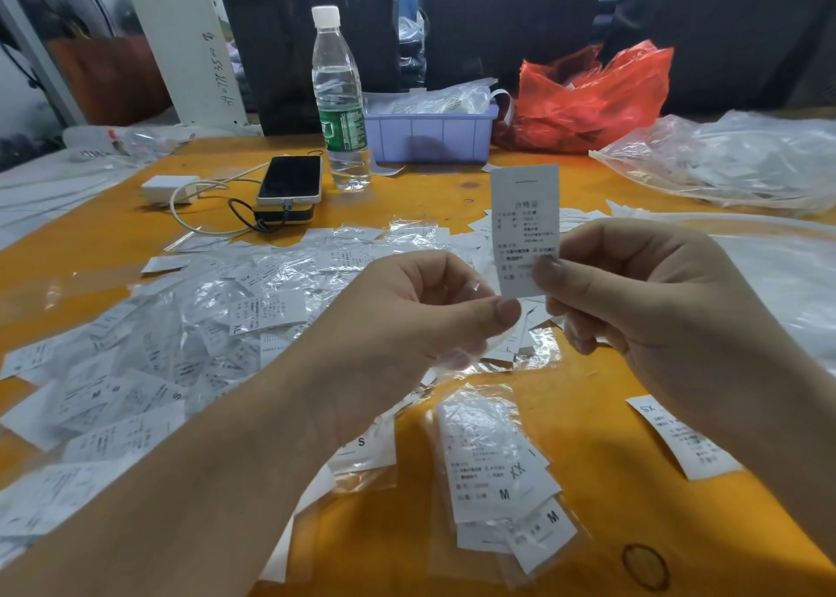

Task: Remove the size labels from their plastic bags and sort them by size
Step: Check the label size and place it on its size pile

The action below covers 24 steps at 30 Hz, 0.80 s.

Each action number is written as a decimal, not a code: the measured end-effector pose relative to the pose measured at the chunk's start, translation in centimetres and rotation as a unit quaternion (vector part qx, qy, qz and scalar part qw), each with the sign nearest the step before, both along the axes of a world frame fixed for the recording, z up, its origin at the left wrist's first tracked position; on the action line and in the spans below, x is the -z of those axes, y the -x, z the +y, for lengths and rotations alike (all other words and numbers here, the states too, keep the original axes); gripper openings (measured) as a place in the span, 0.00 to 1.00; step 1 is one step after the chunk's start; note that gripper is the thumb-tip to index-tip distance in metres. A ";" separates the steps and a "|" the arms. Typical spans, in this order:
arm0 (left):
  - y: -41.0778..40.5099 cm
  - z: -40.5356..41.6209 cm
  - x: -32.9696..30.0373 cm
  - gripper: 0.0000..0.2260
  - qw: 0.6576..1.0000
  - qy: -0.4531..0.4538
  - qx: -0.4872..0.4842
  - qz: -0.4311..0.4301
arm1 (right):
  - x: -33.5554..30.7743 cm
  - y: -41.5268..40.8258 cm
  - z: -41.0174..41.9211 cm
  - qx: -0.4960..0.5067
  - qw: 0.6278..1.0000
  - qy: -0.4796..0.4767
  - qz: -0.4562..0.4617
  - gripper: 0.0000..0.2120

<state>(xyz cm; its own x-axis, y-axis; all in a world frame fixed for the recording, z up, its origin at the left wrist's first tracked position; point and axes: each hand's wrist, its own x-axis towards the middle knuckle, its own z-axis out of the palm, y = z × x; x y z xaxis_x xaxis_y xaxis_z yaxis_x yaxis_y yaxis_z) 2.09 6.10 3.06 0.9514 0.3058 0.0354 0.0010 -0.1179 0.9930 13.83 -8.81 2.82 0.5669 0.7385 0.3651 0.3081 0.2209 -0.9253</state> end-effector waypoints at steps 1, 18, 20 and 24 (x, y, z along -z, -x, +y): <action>0.0 0.0 0.0 0.11 1.000 -0.005 -0.002 0.000 | 0.0 0.1 0.0 0.004 1.000 -0.002 -0.004 0.04; -0.2 0.1 0.0 0.10 0.994 0.003 -0.108 -0.033 | 0.1 0.3 0.0 0.064 0.997 -0.004 -0.050 0.03; -0.2 0.4 -0.1 0.10 0.990 0.043 -0.124 -0.046 | 0.1 0.3 -0.1 0.055 0.998 -0.004 -0.042 0.04; -0.3 0.9 -0.2 0.11 0.982 0.114 -0.128 -0.076 | 0.1 0.2 0.0 0.038 0.999 -0.004 0.002 0.02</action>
<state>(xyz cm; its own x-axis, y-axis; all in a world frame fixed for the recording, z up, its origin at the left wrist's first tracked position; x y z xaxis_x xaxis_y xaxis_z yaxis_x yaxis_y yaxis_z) 2.41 7.03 3.25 0.8307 0.5516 0.0749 -0.1494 0.0913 0.9845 13.61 -8.82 2.72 0.6231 0.6902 0.3680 0.3207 0.2036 -0.9250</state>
